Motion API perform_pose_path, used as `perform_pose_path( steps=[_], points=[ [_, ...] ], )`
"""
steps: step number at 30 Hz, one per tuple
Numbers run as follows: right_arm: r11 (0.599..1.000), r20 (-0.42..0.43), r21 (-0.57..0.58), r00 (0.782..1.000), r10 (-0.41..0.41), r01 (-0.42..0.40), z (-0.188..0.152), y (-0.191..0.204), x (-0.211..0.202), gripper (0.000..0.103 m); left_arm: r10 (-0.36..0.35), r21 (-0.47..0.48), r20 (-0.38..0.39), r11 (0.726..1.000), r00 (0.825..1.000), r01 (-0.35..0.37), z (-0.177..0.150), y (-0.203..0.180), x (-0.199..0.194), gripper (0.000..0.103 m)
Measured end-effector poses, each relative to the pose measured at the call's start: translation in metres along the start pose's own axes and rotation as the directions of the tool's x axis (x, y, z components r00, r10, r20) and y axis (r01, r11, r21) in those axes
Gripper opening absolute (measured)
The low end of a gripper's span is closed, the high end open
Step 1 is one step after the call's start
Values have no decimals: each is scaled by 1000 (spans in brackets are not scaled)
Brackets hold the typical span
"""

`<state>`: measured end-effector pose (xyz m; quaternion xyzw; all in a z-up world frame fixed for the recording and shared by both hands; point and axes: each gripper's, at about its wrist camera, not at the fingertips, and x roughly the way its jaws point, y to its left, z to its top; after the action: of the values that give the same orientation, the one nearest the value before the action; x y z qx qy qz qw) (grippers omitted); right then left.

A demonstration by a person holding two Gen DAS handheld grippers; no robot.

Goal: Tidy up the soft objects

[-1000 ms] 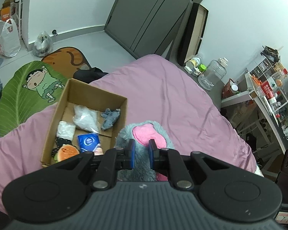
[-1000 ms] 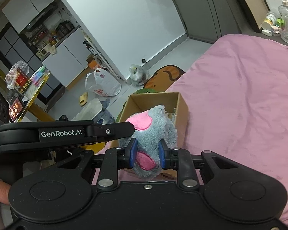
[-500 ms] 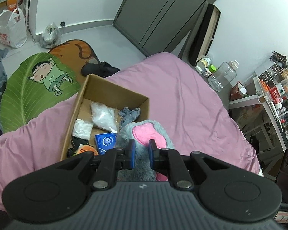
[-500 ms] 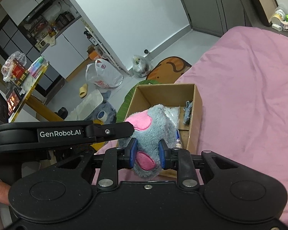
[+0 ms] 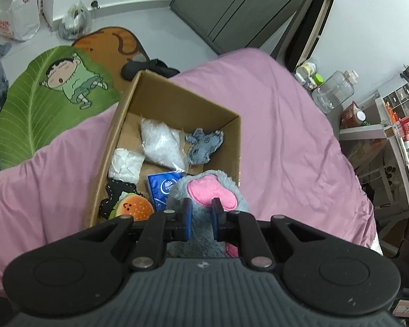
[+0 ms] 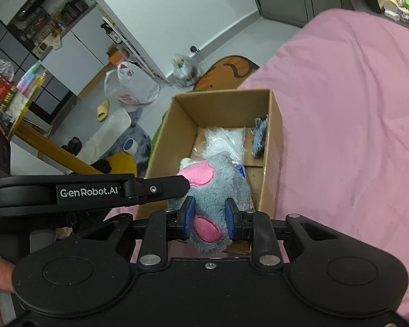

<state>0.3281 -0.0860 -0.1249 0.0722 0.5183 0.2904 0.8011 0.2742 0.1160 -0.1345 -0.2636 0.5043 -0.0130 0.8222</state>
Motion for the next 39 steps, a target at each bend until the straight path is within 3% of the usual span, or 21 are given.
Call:
perform_pose_path(
  steps=[8, 14, 17, 22, 25, 31, 39],
  points=[
    [999, -55, 12, 998, -34, 34, -3, 0, 11, 27, 13, -4, -91, 1000, 996, -14, 0, 10, 27, 14],
    [998, -53, 35, 998, -42, 44, -7, -3, 9, 27, 54, 64, -127, 997, 990, -46, 5, 2, 31, 23],
    [998, -49, 33, 998, -50, 51, -8, -3, 5, 31, 74, 81, -125, 995, 989, -64, 5, -1, 28, 35],
    [997, -28, 34, 997, -65, 66, -12, -4, -6, 41, 89, 94, -105, 992, 990, -79, 2, -6, 18, 72],
    [997, -5, 32, 997, -76, 76, -15, -3, -15, 51, 79, 86, -94, 994, 992, -71, 0, -7, 8, 82],
    [994, 31, 42, 995, -98, 96, -23, -4, -34, 64, 98, 85, -65, 992, 993, -93, -6, -10, -13, 92],
    [991, 96, 74, 989, -117, 110, -36, -6, -63, 86, 123, 103, -14, 987, 992, -121, -22, -14, -41, 97]
  ],
)
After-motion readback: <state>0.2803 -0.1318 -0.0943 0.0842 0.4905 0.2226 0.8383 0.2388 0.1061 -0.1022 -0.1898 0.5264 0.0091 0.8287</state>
